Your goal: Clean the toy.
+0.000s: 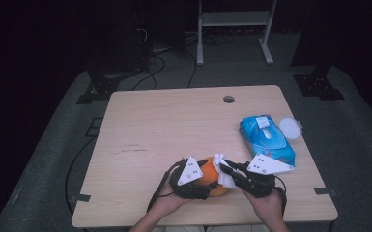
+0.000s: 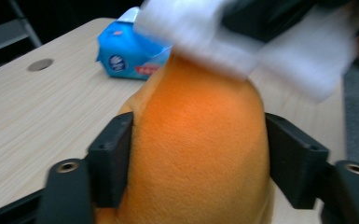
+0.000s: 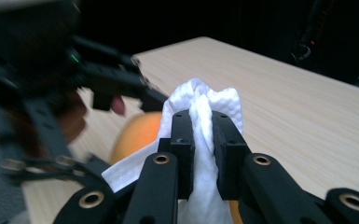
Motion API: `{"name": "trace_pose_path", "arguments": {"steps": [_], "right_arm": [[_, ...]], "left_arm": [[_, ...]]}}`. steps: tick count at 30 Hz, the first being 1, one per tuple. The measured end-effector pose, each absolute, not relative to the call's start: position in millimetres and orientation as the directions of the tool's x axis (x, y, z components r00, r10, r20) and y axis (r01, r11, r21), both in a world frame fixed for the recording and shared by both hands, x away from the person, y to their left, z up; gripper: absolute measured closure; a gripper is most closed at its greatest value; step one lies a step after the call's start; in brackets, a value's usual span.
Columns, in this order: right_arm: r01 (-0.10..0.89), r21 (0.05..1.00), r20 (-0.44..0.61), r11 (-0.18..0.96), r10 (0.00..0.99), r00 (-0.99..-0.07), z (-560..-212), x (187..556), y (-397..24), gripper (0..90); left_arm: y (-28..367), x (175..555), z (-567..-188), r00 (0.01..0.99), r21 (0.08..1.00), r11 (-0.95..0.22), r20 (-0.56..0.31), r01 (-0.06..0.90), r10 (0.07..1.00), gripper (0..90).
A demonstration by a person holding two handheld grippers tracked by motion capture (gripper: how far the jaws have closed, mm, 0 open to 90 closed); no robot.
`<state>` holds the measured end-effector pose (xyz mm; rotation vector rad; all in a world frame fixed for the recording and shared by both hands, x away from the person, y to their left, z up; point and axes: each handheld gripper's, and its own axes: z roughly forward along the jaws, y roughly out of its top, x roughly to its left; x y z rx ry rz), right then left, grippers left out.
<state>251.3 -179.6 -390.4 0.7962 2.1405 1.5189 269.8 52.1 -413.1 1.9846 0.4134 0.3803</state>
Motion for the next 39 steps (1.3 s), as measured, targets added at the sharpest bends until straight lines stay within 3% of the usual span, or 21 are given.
{"name": "trace_pose_path", "arguments": {"steps": [3, 5, 7, 10, 18, 21, 24, 28, 30, 39], "right_arm": [[0.252, 0.929, 0.005, 0.271, 0.672, -0.741, -398, 253, -182, 80.0], [0.264, 0.926, 0.012, 0.272, 0.675, -0.738, -402, 254, -184, 80.0], [0.268, 0.925, 0.018, 0.268, 0.675, -0.737, -402, 254, -185, 80.0], [0.275, 0.924, 0.025, 0.266, 0.674, -0.739, -402, 255, -188, 80.0], [0.337, 0.914, 0.084, 0.227, 0.705, -0.704, -404, 264, -216, 79.9], [0.339, 0.91, 0.079, 0.237, 0.705, -0.705, -404, 264, -218, 79.9], [0.338, 0.91, 0.077, 0.241, 0.702, -0.708, -404, 264, -217, 79.9], [0.34, 0.912, 0.085, 0.229, 0.704, -0.705, -404, 266, -220, 79.9], [0.346, 0.914, 0.105, 0.21, 0.703, -0.703, -403, 266, -220, 79.9], [0.275, 0.921, 0.049, 0.277, 0.617, -0.786, -398, 254, -191, 79.8]], "left_arm": [[62, 278, -414, 0.888, 0.928, -0.337, 0.017, 0.156, 0.459, 18.6], [68, 286, -417, 0.866, 0.934, -0.289, -0.039, 0.208, 0.499, 8.1], [74, 295, -422, 0.857, 0.927, -0.249, -0.124, 0.279, 0.501, 4.2], [75, 298, -428, 0.877, 0.914, -0.238, -0.201, 0.328, 0.436, 11.3], [61, 285, -426, 0.916, 0.926, -0.282, -0.131, 0.25, 0.38, 15.8], [56, 288, -433, 0.899, 0.916, -0.294, -0.137, 0.275, 0.416, 7.9], [52, 290, -439, 0.9, 0.91, -0.311, -0.132, 0.276, 0.415, 6.9], [53, 284, -428, 0.91, 0.918, -0.329, -0.072, 0.22, 0.408, 28.2], [53, 278, -421, 0.916, 0.923, -0.342, -0.026, 0.176, 0.401, 33.9], [62, 273, -420, 0.932, 0.912, -0.39, 0.024, 0.128, 0.362, 34.8]]}}
